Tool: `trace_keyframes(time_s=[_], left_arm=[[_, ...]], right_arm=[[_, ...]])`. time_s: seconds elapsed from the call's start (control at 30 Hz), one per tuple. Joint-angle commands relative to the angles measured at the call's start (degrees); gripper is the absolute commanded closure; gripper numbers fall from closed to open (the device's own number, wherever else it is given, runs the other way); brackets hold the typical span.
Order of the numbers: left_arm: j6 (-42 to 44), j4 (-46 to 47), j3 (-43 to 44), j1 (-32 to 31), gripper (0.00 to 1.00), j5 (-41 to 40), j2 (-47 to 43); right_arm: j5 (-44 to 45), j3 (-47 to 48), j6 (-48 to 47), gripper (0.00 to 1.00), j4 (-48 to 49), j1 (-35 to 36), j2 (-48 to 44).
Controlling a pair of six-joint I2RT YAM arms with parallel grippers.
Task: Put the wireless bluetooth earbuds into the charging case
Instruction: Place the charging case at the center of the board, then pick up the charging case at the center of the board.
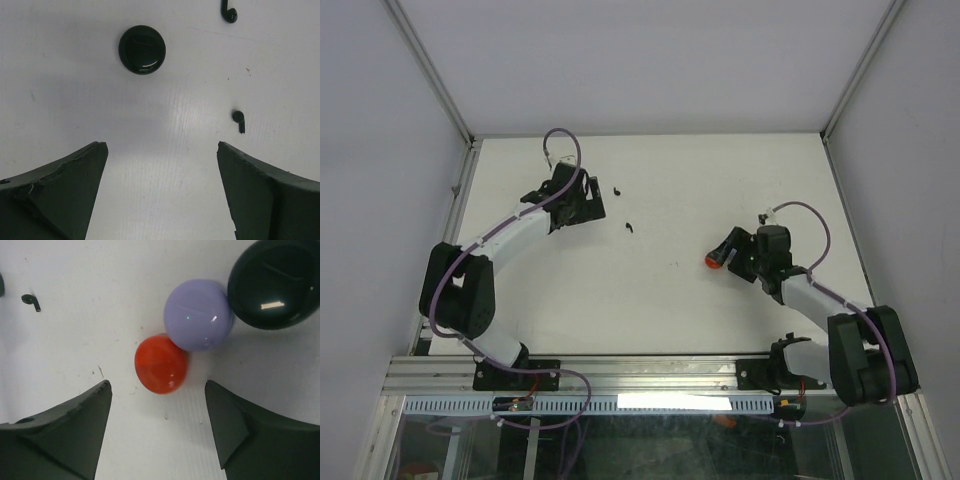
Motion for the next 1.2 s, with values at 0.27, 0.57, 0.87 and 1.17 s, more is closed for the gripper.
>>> trace_keyframes(time_s=[0.27, 0.57, 0.87, 1.17], left_arm=[[2.87, -2.60, 15.02, 4.42, 0.05, -4.74, 14.25], [6.60, -5.17, 22.74, 5.24, 0.13, -2.69, 24.22], [11.13, -10.46, 31.50, 5.66, 0.21, -0.02, 31.77], [13.39, -14.45, 35.18, 5.64, 0.32, 0.97, 35.63]], right_arm=[[6.99, 8.55, -6.73, 0.01, -19.83, -0.30, -10.77], [0.09, 4.16, -11.68, 0.01, -11.82, -0.30, -17.08], [-1.18, 4.36, -13.72, 0.01, -11.95, -0.30, -17.71], [-3.23, 4.37, -14.37, 0.01, -10.36, -0.29, -17.22]])
